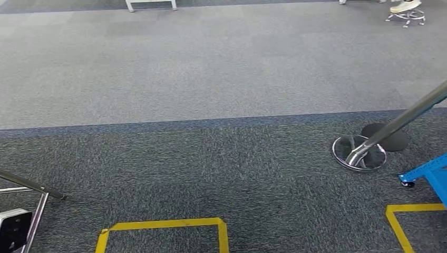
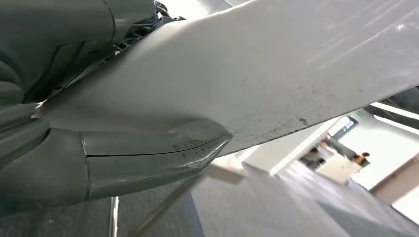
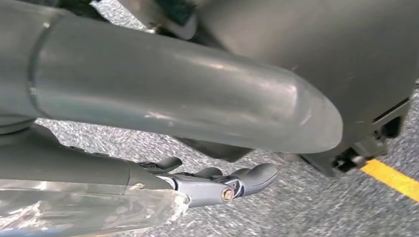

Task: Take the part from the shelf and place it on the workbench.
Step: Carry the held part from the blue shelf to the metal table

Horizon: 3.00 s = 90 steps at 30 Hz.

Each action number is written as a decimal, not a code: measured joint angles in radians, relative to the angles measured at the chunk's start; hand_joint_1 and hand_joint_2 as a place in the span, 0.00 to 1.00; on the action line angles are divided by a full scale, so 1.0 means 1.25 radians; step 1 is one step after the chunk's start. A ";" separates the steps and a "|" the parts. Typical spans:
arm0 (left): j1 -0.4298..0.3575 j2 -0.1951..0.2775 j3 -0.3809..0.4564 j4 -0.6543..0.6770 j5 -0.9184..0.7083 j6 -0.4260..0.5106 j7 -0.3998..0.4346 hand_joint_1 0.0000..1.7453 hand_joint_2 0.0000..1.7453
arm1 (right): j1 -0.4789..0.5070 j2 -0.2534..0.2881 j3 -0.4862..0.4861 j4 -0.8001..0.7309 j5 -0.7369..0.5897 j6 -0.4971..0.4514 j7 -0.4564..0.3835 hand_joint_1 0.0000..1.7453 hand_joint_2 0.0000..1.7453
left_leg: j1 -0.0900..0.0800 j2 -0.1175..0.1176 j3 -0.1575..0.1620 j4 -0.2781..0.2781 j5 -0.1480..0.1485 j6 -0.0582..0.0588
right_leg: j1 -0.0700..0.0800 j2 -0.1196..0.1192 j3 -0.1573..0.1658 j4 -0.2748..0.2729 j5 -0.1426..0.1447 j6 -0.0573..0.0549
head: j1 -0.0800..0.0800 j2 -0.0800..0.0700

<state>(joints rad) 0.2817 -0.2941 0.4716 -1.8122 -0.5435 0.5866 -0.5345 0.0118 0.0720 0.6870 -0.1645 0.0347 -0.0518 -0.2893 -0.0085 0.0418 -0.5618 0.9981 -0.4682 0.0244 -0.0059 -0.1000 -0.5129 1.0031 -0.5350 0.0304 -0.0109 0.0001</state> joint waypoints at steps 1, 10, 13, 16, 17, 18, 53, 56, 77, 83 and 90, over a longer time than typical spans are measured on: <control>-0.001 -0.002 -0.001 -0.004 0.001 0.006 -0.004 0.82 1.00 | -0.001 0.000 0.000 0.000 0.000 0.000 0.000 0.00 0.00 | 0.002 -0.008 0.001 -0.004 0.003 0.006 | -0.001 0.017 -0.009 0.021 -0.014 0.003 | 0.002 0.000; 0.005 -0.013 -0.005 -0.021 -0.012 0.029 -0.014 0.82 1.00 | 0.003 -0.001 -0.001 0.000 -0.012 0.007 -0.005 0.00 0.00 | 0.003 -0.095 0.008 -0.001 0.002 0.007 | -0.010 0.119 -0.037 0.050 0.011 0.005 | 0.009 0.000; 0.010 -0.016 -0.004 -0.029 -0.024 0.041 -0.020 0.82 1.00 | 0.004 -0.001 -0.001 0.000 -0.011 0.007 -0.003 0.00 0.00 | 0.004 -0.120 -0.003 0.004 0.005 -0.008 | -0.010 0.138 -0.011 -0.001 0.018 -0.001 | 0.008 0.000; 0.018 -0.020 0.001 -0.038 -0.040 0.059 -0.039 0.82 1.00 | 0.004 -0.001 -0.001 0.000 -0.012 0.007 0.000 0.00 0.00 | 0.007 -0.100 -0.017 0.026 -0.010 -0.020 | -0.010 0.112 -0.009 -0.004 0.022 -0.014 | 0.006 0.000; 0.018 -0.022 0.001 -0.041 -0.043 0.064 -0.044 0.82 1.00 | 0.005 -0.001 -0.002 0.000 -0.014 0.007 0.000 0.00 0.00 | 0.006 -0.078 -0.032 0.059 -0.030 -0.023 | -0.010 0.101 -0.008 -0.006 0.022 -0.018 | 0.004 0.000; 0.019 -0.024 0.001 -0.042 -0.046 0.068 -0.047 0.82 1.00 | 0.005 -0.001 -0.002 0.000 -0.015 0.007 0.000 0.00 0.00 | 0.006 -0.058 -0.055 0.107 -0.056 -0.026 | -0.009 0.090 -0.007 -0.006 0.021 -0.022 | 0.002 0.000; 0.023 -0.045 0.040 -0.099 -0.062 0.089 -0.050 0.82 1.00 | 0.006 0.000 -0.007 0.000 -0.026 -0.004 -0.005 0.00 0.00 | 0.010 -0.037 -0.103 0.217 -0.085 -0.032 | -0.010 0.041 -0.006 -0.004 0.013 -0.020 | 0.001 0.000; 0.022 -0.045 0.040 -0.100 -0.068 0.089 -0.045 0.82 1.00 | 0.003 0.001 -0.006 0.000 -0.026 -0.004 -0.005 0.00 0.00 | 0.005 0.006 -0.024 0.061 -0.012 -0.023 | -0.007 0.017 0.005 -0.003 0.003 -0.013 | 0.001 0.000; 0.031 -0.051 0.022 -0.105 -0.095 0.091 -0.029 0.82 1.00 | 0.000 0.001 -0.007 0.001 -0.026 -0.003 -0.006 0.00 0.00 | 0.007 -0.103 -0.008 0.025 -0.024 -0.021 | -0.012 0.116 -0.014 -0.003 0.016 -0.012 | 0.008 0.000; 0.032 -0.050 0.015 -0.105 -0.105 0.087 -0.017 0.82 1.00 | 0.006 0.002 -0.009 0.001 -0.026 -0.001 -0.006 0.00 0.00 | 0.012 -0.039 -0.122 0.232 -0.085 -0.034 | -0.011 0.067 0.014 -0.006 -0.008 -0.021 | 0.002 0.000; 0.033 -0.050 0.014 -0.105 -0.114 0.084 -0.011 0.82 1.00 | 0.003 0.005 -0.010 0.001 -0.028 -0.001 -0.006 0.00 0.00 | -0.002 -0.010 -0.021 0.022 -0.009 -0.002 | -0.007 0.036 0.056 -0.010 -0.038 0.004 | 0.003 0.000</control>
<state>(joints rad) 0.3234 -0.3563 0.4893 -1.9434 -0.6865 0.6911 -0.5477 0.0151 0.0779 0.6748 -0.1633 -0.0005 -0.0529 -0.2969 -0.0106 0.0291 -0.5876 1.0255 -0.4800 0.0218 -0.0142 -0.0547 -0.4425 0.9900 -0.5831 0.0354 -0.0068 0.0000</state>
